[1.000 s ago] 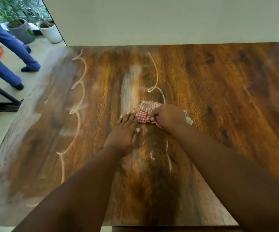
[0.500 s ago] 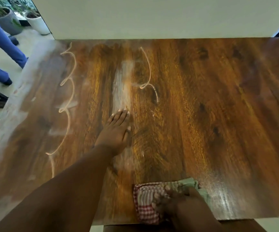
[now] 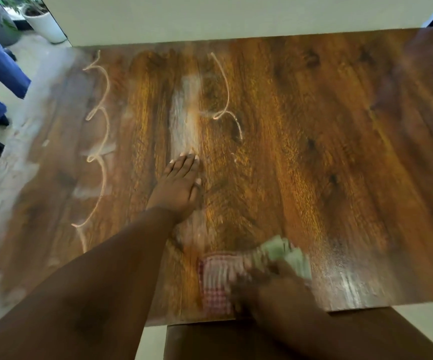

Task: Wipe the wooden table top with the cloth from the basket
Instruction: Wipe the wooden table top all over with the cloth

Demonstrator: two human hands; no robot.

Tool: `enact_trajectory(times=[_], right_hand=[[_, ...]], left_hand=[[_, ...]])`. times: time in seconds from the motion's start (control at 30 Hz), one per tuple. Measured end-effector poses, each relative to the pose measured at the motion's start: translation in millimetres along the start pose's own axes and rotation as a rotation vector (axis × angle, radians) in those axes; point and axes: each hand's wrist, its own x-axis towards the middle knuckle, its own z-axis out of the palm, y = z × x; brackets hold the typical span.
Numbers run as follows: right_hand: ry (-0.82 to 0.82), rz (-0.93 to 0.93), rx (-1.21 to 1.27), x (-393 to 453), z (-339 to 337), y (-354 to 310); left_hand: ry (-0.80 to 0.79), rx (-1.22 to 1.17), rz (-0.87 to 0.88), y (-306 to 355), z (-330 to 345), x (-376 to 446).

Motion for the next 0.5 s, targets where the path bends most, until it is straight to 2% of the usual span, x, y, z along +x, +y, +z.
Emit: enact_trajectory(times=[0.1,0.17,0.27,0.37,0.43,0.5], right_hand=[[-0.104,-0.131,-0.014,-27,4,3],[-0.096,-0.113,-0.004,-23,1,15],[0.124,0.065,-0.014,18,-17,37],[0.182,0.323,0.018,77,-34,48],[0.18,0.356,-0.001,96,-32,41],[0.117,0.263,0.046,74,-21,18]], left_hand=[[-0.001,-0.008,-0.006,0,0,1],[-0.001,-0.014,-0.007,0,0,0],[-0.005,-0.028,-0.009,2,-1,-2],[-0.015,-0.007,-0.014,2,-1,0],[-0.012,0.013,-0.009,2,-1,1],[-0.013,0.007,0.002,1,-2,1]])
